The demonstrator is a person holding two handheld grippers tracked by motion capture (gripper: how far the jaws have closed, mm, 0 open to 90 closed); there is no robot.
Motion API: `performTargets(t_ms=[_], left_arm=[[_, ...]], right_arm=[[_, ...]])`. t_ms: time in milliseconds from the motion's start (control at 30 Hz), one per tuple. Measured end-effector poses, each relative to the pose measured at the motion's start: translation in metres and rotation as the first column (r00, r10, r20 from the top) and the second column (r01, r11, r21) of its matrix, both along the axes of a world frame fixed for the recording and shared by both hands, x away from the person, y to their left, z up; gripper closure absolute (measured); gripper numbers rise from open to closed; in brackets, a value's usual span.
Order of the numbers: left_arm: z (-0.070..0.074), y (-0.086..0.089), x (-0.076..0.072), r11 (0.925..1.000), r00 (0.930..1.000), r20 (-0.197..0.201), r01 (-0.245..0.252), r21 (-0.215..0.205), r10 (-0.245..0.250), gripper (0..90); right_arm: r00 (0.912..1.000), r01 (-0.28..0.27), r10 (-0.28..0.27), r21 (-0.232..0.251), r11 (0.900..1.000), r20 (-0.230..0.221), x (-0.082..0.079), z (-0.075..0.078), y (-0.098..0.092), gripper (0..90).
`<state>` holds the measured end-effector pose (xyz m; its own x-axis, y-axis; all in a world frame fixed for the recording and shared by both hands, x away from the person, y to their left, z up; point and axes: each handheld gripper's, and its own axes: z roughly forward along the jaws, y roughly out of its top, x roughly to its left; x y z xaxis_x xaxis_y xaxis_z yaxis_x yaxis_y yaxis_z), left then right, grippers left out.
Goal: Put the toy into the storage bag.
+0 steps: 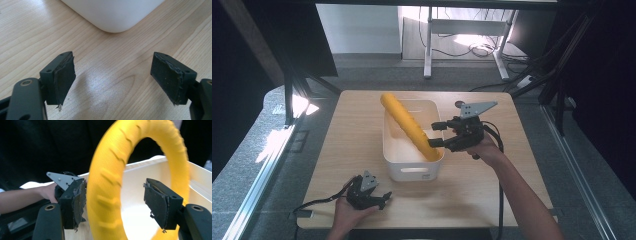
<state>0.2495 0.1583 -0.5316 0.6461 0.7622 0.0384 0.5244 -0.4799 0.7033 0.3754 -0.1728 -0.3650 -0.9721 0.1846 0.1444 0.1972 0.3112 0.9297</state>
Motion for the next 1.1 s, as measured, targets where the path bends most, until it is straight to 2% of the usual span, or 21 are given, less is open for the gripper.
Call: performTargets(t_ms=[200, 367, 433, 600, 700, 767, 900, 1100], left_arm=[[0.000, 0.000, 0.000, 1.0000, 1.0000, 0.002, -0.002, -0.001, 0.002, 20.0], [0.000, 0.000, 0.001, 1.0000, 1.0000, 0.000, -0.003, -0.001, 0.003, 20.0], [0.000, 0.000, 0.001, 1.0000, 1.0000, 0.000, -0.002, -0.002, 0.002, 20.0], [0.000, 0.000, 0.001, 1.0000, 1.0000, -0.002, -0.005, -0.005, 0.005, 20.0], [-0.001, -0.001, 0.001, 1.0000, 1.0000, -0.004, -0.004, -0.008, 0.004, 20.0], [-0.001, -0.001, 0.001, 1.0000, 1.0000, -0.003, -0.005, -0.008, 0.005, 20.0], [0.000, 0.000, 0.001, 1.0000, 1.0000, -0.001, -0.006, -0.008, 0.006, 20.0], [-0.001, 0.000, 0.002, 1.0000, 1.0000, 0.000, -0.003, -0.006, 0.003, 20.0]], right_arm=[[0.9949, 0.098, -0.098, 0.008, 0.995, 0.023, -0.013, -0.019, -0.030, 34.5], [0.9767, 0.210, -0.208, -0.026, 0.977, 0.052, -0.020, -0.040, -0.054, 34.6], [0.9690, 0.245, -0.243, -0.027, 0.969, 0.043, -0.022, -0.051, -0.063, 34.7], [0.9505, 0.310, -0.309, -0.064, 0.948, 0.035, -0.028, -0.075, -0.079, 34.7], [0.9439, 0.330, -0.330, -0.072, 0.941, 0.012, -0.029, -0.088, -0.085, 34.7], [0.9397, 0.341, -0.342, -0.093, 0.935, 0.013, -0.030, -0.093, -0.087, 34.7], [0.9368, 0.350, -0.349, -0.099, 0.932, 0.020, -0.030, -0.094, -0.086, 34.7], [0.9367, 0.350, -0.349, -0.093, 0.932, 0.024, -0.032, -0.094, -0.082, 34.5]])
